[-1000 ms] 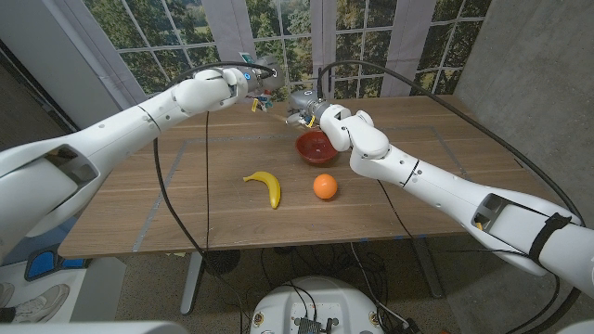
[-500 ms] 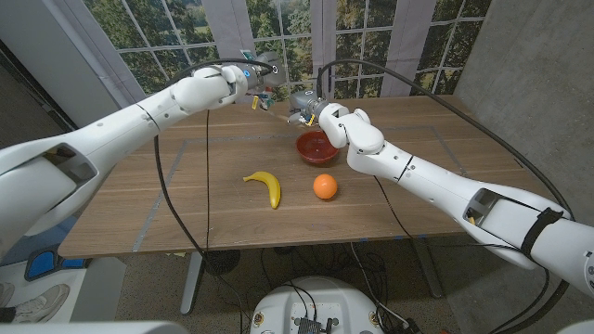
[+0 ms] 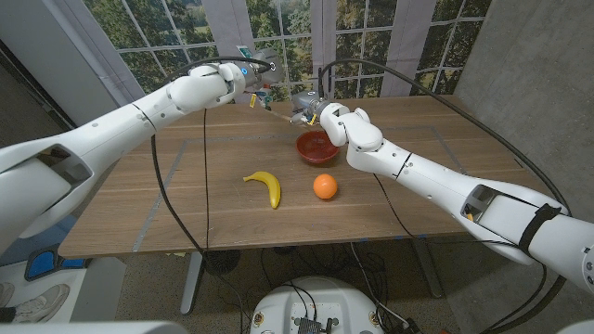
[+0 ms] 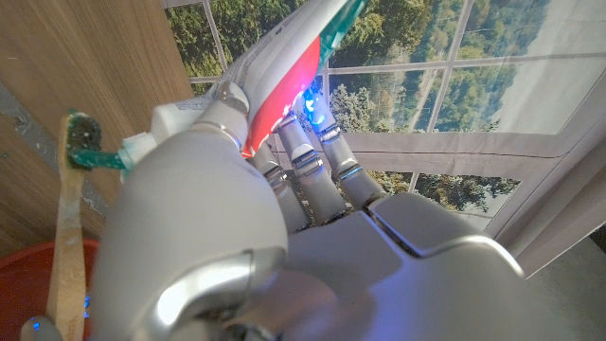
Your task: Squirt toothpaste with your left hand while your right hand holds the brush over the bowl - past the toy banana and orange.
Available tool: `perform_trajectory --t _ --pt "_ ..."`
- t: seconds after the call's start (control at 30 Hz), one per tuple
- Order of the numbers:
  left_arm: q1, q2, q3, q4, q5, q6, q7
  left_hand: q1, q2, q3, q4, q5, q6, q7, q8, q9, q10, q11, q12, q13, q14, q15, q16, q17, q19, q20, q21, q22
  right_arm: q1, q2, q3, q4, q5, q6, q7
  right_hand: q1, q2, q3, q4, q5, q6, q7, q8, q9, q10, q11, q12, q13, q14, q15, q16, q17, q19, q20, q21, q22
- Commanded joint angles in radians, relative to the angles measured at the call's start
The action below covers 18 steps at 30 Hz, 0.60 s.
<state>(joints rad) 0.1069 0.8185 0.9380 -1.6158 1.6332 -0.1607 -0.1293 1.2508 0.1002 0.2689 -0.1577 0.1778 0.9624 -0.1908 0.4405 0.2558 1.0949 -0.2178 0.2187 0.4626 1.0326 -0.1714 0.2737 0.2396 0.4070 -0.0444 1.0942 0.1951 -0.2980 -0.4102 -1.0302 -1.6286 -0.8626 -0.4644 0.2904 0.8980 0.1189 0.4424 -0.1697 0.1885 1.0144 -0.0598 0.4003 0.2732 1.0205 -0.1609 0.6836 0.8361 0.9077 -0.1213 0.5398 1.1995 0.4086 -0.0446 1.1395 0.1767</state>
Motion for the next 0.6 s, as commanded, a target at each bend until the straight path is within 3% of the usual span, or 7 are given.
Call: perform_trajectory --t 0.03,0.43,0.6 --pt "0.001 -0.009 0.001 0.012 0.001 -0.005 0.005 0.041 0.04 -0.001 -0.004 0.008 -0.001 0.0 0.005 0.003 0.005 -0.002 -0.002 0.0 0.01 -0.074 0.002 0.003 -0.01 -0.129 0.018 0.001 -0.021 -0.036 0.014 -0.061 0.005 0.009 -0.031 0.019 0.022 0.062 0.023 0.005 0.022 -0.012 0.006 0.003 0.038 -0.037 -0.005 0.003 0.008 -0.096 0.0 0.003 -0.004 -0.082 0.006 0.003" --pt "-0.009 -0.02 0.015 0.04 0.01 0.005 0.033 0.04 0.037 0.0 -0.005 0.007 -0.004 0.001 0.004 0.002 0.005 -0.002 -0.004 0.0 0.01 -0.074 0.0 0.003 -0.028 -0.126 0.05 -0.004 -0.058 -0.081 0.046 -0.141 0.017 0.109 -0.079 0.019 0.023 0.063 0.024 0.005 0.027 -0.013 0.007 0.004 0.039 -0.037 -0.005 0.007 0.009 -0.096 -0.001 0.003 -0.003 -0.083 0.008 0.003" --pt "-0.013 -0.023 0.02 0.048 0.0 0.001 0.04 0.04 0.035 0.001 -0.006 0.005 -0.001 0.001 0.005 0.002 0.002 -0.002 -0.008 -0.006 0.009 -0.073 0.0 0.003 -0.035 -0.126 0.061 -0.005 -0.066 -0.072 0.058 -0.138 -0.002 0.102 -0.084 0.018 0.022 0.062 0.025 0.005 0.028 -0.012 0.006 0.003 0.037 -0.038 -0.005 0.01 0.009 -0.095 -0.001 0.003 -0.003 -0.084 0.009 0.003"
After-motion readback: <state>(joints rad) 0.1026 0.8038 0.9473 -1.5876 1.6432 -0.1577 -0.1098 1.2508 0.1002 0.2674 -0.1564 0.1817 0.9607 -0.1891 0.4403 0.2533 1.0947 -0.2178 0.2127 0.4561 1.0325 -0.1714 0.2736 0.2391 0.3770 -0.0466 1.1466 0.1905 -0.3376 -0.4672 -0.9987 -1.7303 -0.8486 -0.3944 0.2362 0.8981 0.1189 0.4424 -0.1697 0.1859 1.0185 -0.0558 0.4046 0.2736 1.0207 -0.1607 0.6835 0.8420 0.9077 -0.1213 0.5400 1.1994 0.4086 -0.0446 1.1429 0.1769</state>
